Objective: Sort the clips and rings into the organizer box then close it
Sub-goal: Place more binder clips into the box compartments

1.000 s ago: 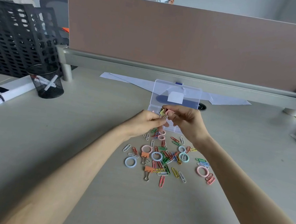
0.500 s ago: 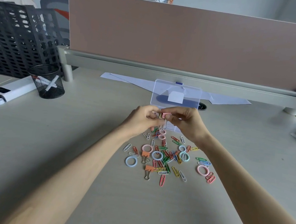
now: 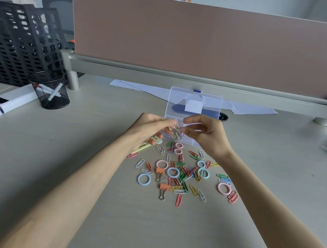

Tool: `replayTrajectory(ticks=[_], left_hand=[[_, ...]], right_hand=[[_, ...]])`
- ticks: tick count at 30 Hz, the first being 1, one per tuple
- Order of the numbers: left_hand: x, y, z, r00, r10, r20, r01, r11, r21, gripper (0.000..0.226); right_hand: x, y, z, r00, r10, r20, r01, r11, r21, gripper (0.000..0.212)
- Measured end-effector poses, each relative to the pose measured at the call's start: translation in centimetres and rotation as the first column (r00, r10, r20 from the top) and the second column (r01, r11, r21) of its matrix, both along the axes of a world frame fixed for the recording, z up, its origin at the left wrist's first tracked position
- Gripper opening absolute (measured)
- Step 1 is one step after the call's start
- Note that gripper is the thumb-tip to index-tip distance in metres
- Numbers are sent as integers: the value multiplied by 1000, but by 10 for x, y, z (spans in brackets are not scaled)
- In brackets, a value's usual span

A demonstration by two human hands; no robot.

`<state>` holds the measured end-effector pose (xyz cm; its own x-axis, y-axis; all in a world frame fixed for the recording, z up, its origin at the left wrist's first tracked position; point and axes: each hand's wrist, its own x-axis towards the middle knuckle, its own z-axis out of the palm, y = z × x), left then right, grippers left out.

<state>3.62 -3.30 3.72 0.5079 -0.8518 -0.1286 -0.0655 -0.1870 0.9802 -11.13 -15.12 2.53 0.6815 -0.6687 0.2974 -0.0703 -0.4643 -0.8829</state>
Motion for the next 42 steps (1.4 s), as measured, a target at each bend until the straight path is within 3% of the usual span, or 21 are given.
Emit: replayTrajectory(ticks=[4, 8, 11, 16, 21, 26, 36, 39, 42], left_hand=[[8, -2, -1, 990, 112, 80, -115, 993, 24, 29], [9, -8, -3, 990, 101, 95, -108, 991, 73, 27], [11, -10, -5, 993, 91, 72, -97, 991, 87, 30], [15, -11, -8, 997, 66, 36, -68, 996, 65, 29], [21, -14, -13, 996, 65, 53, -69, 995, 71, 31], [21, -13, -9, 999, 13, 48, -16, 998, 68, 31], [26, -16, -16, 996, 17, 91, -28, 993, 112, 32], [27, -16, -18, 987, -4, 159, -18, 990, 138, 35], [27, -18, -17, 937, -11, 350, -50, 985, 167, 38]], right_hand=[[0, -3, -2, 992, -95, -85, 81, 984, -158, 17], [11, -3, -2, 958, -128, -257, 11, 910, -414, 34], [20, -3, -4, 951, -191, -243, 16, 816, -578, 39], [28, -6, -7, 952, -213, -218, 13, 744, -668, 24], [31, -8, -5, 954, -162, -254, -75, 689, -721, 22], [35, -8, -2, 945, -220, -242, -15, 710, -704, 19], [39, -12, -4, 928, -168, -332, -123, 704, -700, 19], [42, -12, -3, 902, -166, -399, -176, 702, -690, 16], [44, -13, -1, 879, -172, -445, -208, 701, -682, 14]])
